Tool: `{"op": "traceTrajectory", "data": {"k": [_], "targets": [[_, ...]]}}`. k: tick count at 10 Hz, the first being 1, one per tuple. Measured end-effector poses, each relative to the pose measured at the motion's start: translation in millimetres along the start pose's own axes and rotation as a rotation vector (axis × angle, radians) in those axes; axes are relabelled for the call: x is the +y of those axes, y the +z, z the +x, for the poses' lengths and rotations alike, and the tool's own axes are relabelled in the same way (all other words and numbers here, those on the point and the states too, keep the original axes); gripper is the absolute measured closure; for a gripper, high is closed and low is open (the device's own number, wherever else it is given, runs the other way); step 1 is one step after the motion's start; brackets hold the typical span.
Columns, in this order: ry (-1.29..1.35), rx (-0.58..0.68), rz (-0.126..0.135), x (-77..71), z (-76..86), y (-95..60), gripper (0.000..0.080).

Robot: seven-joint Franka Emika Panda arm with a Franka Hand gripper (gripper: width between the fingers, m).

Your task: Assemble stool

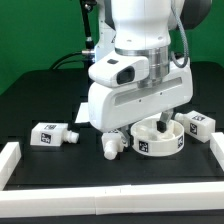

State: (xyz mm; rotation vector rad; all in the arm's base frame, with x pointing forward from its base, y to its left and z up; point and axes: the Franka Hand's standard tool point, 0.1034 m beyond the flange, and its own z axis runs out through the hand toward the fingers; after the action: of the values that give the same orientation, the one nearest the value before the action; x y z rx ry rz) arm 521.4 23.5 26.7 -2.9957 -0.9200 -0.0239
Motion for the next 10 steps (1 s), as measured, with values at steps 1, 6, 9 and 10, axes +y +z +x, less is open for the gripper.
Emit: {"op": "traceTrajectory", "data": {"k": [1,6,9,10], "targets": [[-0.021,0.012,-0.009,1.4,1.3,-0.3,0.0151],[-0.024,0.03,-0.02,15.4,13.4,-1.7,0.0151],[-0.015,0.025,-0.015,14.8,15.7,-14.9,0.0151],[-0.015,0.024,-0.015,13.9,12.4,-14.8,0.0151]]}}
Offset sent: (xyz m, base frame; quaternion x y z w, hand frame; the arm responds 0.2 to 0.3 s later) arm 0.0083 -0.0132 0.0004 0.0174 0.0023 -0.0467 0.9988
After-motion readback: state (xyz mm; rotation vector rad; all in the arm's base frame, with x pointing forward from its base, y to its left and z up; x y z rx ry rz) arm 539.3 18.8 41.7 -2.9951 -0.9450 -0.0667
